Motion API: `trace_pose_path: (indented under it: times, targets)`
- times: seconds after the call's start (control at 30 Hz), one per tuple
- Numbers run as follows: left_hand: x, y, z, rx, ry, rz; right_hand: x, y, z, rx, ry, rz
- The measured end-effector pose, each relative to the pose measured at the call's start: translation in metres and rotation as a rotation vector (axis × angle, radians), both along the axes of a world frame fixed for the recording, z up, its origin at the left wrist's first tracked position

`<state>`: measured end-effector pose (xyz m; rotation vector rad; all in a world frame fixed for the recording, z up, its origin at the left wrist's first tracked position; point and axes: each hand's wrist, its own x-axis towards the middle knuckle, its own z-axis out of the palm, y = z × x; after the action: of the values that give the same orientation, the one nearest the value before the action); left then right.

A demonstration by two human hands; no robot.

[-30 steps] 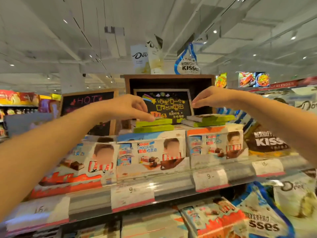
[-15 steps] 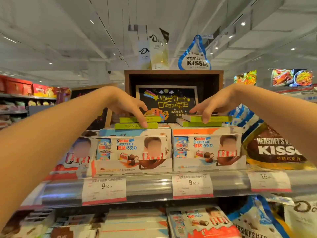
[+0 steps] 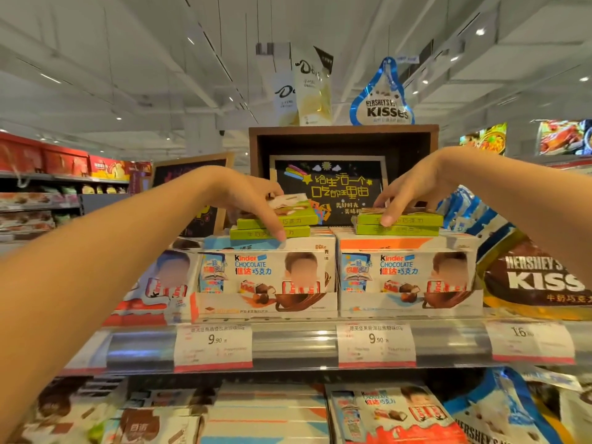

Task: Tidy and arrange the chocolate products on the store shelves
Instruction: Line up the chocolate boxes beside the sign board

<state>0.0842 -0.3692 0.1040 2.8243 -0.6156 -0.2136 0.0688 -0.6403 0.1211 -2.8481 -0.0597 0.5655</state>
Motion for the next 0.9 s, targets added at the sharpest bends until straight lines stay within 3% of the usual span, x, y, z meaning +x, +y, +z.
trace_pose_path:
  times: [0.2, 0.47, 0.63, 0.8, 0.9]
  targets:
    - [0.002, 0.012, -0.005, -0.119, -0.118, -0.03, -0.004, 0.013, -0.006, -0.039, 0.019, -0.077]
    - [-0.005, 0.042, -0.006, -0.303, -0.256, -0.1, -0.019, 0.02, -0.008, 0.002, -0.049, -0.005]
    - [-0.017, 0.066, -0.007, -0.289, -0.312, -0.168, -0.03, 0.04, -0.003, 0.151, -0.321, -0.015]
    - [-0.031, 0.101, -0.011, -0.247, -0.335, -0.246, -0.042, 0.1, -0.009, 0.18, -0.733, 0.18]
    - [-0.033, 0.13, -0.011, -0.19, -0.369, -0.222, -0.054, 0.138, -0.011, 0.309, -0.769, 0.314]
